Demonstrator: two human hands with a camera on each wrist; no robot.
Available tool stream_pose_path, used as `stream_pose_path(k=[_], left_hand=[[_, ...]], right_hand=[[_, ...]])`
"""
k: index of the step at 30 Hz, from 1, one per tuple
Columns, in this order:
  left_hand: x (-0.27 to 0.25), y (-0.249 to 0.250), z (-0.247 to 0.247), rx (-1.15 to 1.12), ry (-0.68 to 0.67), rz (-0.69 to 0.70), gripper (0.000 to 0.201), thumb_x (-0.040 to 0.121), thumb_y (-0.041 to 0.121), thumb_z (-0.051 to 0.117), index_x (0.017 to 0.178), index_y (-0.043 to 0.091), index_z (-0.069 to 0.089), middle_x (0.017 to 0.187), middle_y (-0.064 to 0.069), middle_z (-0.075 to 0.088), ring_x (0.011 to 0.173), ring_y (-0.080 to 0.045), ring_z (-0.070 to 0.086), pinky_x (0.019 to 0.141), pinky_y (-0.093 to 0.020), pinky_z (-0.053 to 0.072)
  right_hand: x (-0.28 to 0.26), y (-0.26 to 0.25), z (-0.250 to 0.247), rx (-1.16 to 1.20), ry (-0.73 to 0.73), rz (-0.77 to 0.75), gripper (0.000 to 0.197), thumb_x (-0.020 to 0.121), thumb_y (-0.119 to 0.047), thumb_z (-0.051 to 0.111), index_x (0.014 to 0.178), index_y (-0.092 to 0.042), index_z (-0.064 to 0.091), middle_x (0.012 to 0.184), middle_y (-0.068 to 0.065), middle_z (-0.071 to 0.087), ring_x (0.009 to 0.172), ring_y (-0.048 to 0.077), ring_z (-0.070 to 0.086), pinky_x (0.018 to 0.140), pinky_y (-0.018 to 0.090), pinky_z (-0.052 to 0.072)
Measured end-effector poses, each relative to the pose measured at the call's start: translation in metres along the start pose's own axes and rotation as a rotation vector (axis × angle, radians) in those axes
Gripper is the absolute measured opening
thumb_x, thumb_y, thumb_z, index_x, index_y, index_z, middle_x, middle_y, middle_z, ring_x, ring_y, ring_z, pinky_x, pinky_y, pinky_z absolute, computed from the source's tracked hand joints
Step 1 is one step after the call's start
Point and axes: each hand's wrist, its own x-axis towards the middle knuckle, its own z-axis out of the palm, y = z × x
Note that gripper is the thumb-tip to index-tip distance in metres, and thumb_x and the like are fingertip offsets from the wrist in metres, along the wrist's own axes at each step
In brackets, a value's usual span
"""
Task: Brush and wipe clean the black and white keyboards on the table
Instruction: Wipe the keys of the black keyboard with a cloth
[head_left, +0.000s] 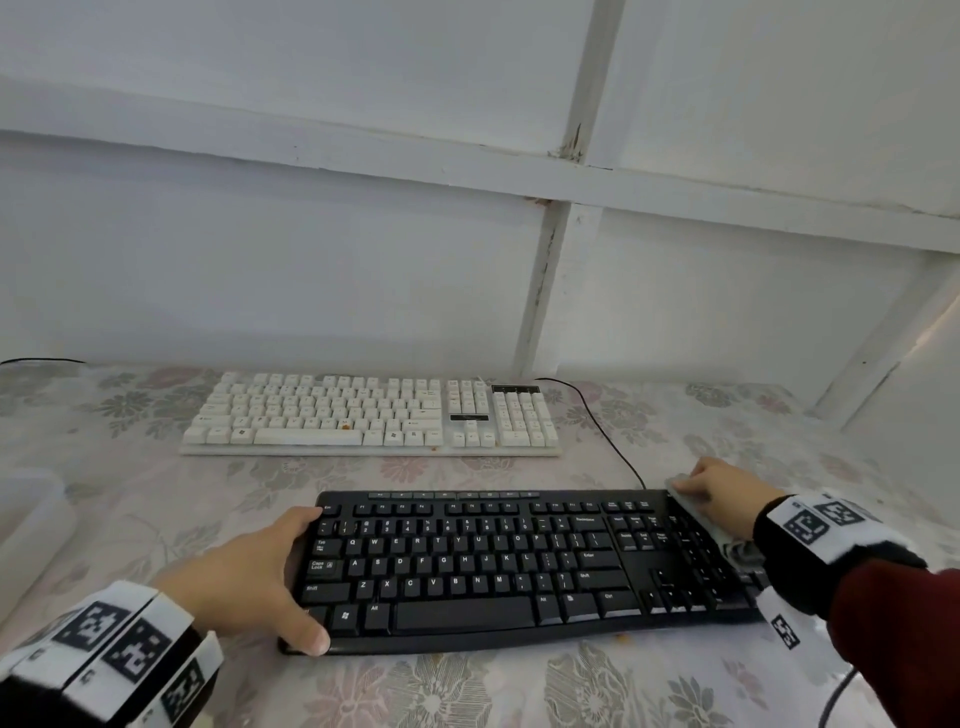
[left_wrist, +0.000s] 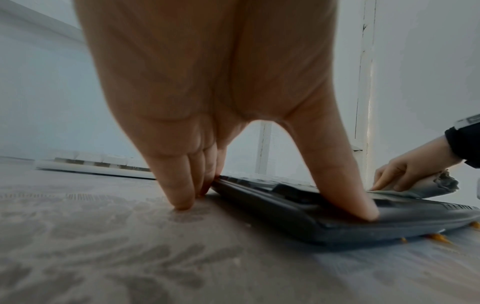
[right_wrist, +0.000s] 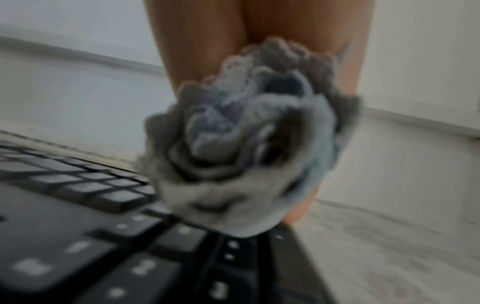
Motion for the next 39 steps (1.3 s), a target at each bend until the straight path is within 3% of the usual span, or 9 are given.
stream_pose_path(k=[5, 7, 12, 16, 21, 24, 27, 35, 39], left_hand=[[-0.002, 0.005, 0.0, 0.012, -0.007, -0.015, 0.133, 0.026, 0.041, 0.093, 0.137, 0.034, 0.021, 0.126, 0.017, 0.053, 0.117, -0.009, 0.053, 0.104, -0.037, 0.042], [-0.003, 0.006, 0.0, 0.022, -0.006, -0.017, 0.135, 0.026, 0.041, 0.093, 0.139, 0.033, 0.02, 0.127, 0.017, 0.052, 0.118, -0.01, 0.052, 0.105, -0.037, 0.041], [-0.006, 0.013, 0.0, 0.048, -0.014, -0.049, 0.137, 0.028, 0.041, 0.092, 0.141, 0.029, 0.015, 0.129, 0.017, 0.048, 0.121, -0.01, 0.048, 0.108, -0.037, 0.037], [-0.009, 0.018, 0.001, 0.0, -0.047, -0.044, 0.121, 0.045, 0.027, 0.09, 0.141, 0.03, 0.015, 0.123, 0.021, 0.049, 0.117, -0.006, 0.049, 0.103, -0.026, 0.038], [-0.012, 0.02, 0.0, 0.058, -0.043, -0.012, 0.133, 0.032, 0.045, 0.085, 0.143, 0.028, 0.015, 0.128, 0.017, 0.05, 0.121, -0.008, 0.047, 0.107, -0.034, 0.037], [-0.012, 0.02, -0.003, 0.08, -0.075, -0.009, 0.143, 0.015, 0.057, 0.087, 0.137, 0.033, 0.017, 0.132, 0.015, 0.048, 0.124, -0.009, 0.046, 0.109, -0.035, 0.036], [-0.012, 0.02, -0.004, 0.098, -0.064, -0.013, 0.144, 0.017, 0.051, 0.087, 0.141, 0.031, 0.016, 0.131, 0.014, 0.05, 0.122, -0.009, 0.048, 0.107, -0.035, 0.038], [-0.008, 0.015, 0.0, -0.027, -0.079, 0.004, 0.128, 0.032, 0.03, 0.087, 0.14, 0.031, 0.017, 0.125, 0.016, 0.053, 0.119, -0.008, 0.05, 0.108, -0.036, 0.038], [-0.003, 0.005, -0.001, -0.014, -0.072, 0.006, 0.137, 0.024, 0.042, 0.093, 0.138, 0.039, 0.018, 0.129, 0.019, 0.052, 0.123, -0.01, 0.048, 0.108, -0.04, 0.036]], right_hand=[[0.011, 0.014, -0.007, -0.076, 0.016, 0.234, 0.029, 0.096, -0.015, 0.042, 0.068, -0.009, 0.044, 0.072, 0.004, 0.043, 0.073, 0.022, 0.047, 0.066, 0.021, 0.038], [0.009, -0.001, -0.018, -0.024, 0.06, 0.227, 0.033, 0.095, -0.013, 0.042, 0.062, -0.014, 0.037, 0.076, 0.004, 0.042, 0.07, 0.023, 0.049, 0.058, 0.025, 0.037], [-0.024, -0.129, -0.06, 0.321, 0.186, -0.234, 0.036, 0.101, -0.029, 0.034, 0.1, -0.004, 0.06, 0.099, 0.004, 0.051, 0.076, 0.011, 0.053, 0.064, 0.015, 0.044], [-0.043, -0.243, -0.071, 0.258, 0.086, -0.536, 0.025, 0.099, -0.019, 0.043, 0.113, -0.006, 0.059, 0.124, 0.007, 0.044, 0.106, 0.029, 0.05, 0.091, 0.038, 0.051], [-0.057, -0.313, -0.067, -0.076, 0.049, -0.686, 0.01, 0.092, -0.002, 0.048, 0.096, -0.008, 0.055, 0.122, 0.014, 0.042, 0.113, 0.036, 0.042, 0.085, 0.038, 0.036], [-0.059, -0.322, -0.061, -0.185, 0.045, -0.69, 0.017, 0.094, -0.003, 0.046, 0.105, -0.009, 0.058, 0.107, 0.013, 0.044, 0.112, 0.032, 0.045, 0.086, 0.037, 0.03], [-0.056, -0.322, -0.049, -0.161, 0.076, -0.69, 0.029, 0.095, -0.004, 0.043, 0.122, -0.004, 0.054, 0.126, 0.015, 0.042, 0.118, 0.032, 0.043, 0.097, 0.038, 0.031], [-0.052, -0.292, -0.038, -0.222, 0.134, -0.708, 0.01, 0.091, 0.0, 0.045, 0.093, -0.005, 0.053, 0.108, 0.012, 0.045, 0.112, 0.035, 0.043, 0.088, 0.04, 0.032], [-0.053, -0.268, -0.035, -0.265, 0.142, -0.669, 0.029, 0.09, 0.001, 0.045, 0.118, 0.0, 0.051, 0.125, 0.015, 0.043, 0.114, 0.035, 0.041, 0.097, 0.042, 0.034]])
